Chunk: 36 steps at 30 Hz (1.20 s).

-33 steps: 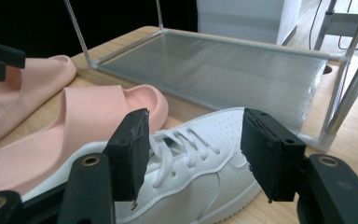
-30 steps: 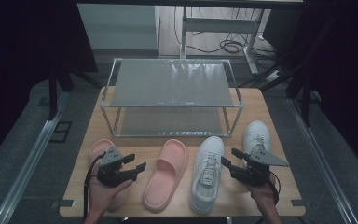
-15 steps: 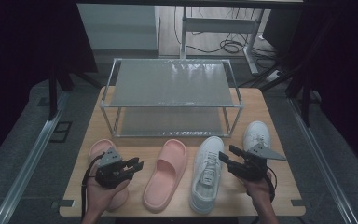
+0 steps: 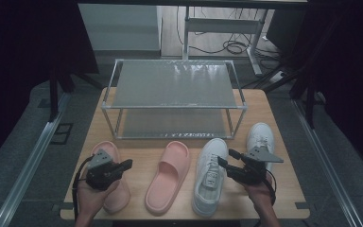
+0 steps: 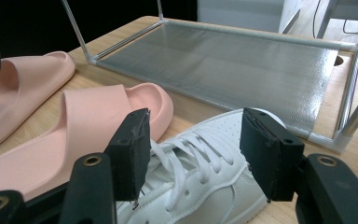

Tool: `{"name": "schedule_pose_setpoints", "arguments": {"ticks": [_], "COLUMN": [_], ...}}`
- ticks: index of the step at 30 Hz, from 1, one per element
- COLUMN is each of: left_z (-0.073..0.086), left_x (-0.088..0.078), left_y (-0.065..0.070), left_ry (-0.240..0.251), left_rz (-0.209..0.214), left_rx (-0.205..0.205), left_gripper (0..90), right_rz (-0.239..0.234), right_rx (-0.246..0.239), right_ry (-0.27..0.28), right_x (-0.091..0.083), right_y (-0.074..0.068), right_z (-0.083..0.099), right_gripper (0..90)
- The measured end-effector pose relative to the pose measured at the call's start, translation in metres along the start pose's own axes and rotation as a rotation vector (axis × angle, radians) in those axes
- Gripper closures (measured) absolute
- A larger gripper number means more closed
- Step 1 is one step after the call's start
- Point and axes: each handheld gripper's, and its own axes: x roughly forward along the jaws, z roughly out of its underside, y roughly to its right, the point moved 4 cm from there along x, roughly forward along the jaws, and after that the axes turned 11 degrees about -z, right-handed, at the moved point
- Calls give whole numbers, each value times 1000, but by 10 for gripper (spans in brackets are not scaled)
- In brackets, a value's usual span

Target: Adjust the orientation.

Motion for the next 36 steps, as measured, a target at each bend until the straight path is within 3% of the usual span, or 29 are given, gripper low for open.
{"name": "schedule_pose_setpoints", "arguments": {"ticks": [8, 17, 22, 36], "left_z": [2, 3, 7, 24], "left_x": [-15, -21, -28, -31], "left_y": [-31, -46, -66, -103], "left_ry": [21, 31, 42, 18], "left_rz": [-55, -72, -112, -191], "left_rx": [-65, -88, -132, -206], "left_gripper": [900, 900, 900, 896], "right_rz": [13, 26, 31, 34], "right_rx": [-7, -3, 2, 2], "right_ry": [12, 3, -2, -16], "right_x": [-9, -10, -9, -5], "right_y": [2, 4, 7, 7], "right_z": [-1, 2, 4, 6], "right_gripper": [431, 431, 431, 431]}}
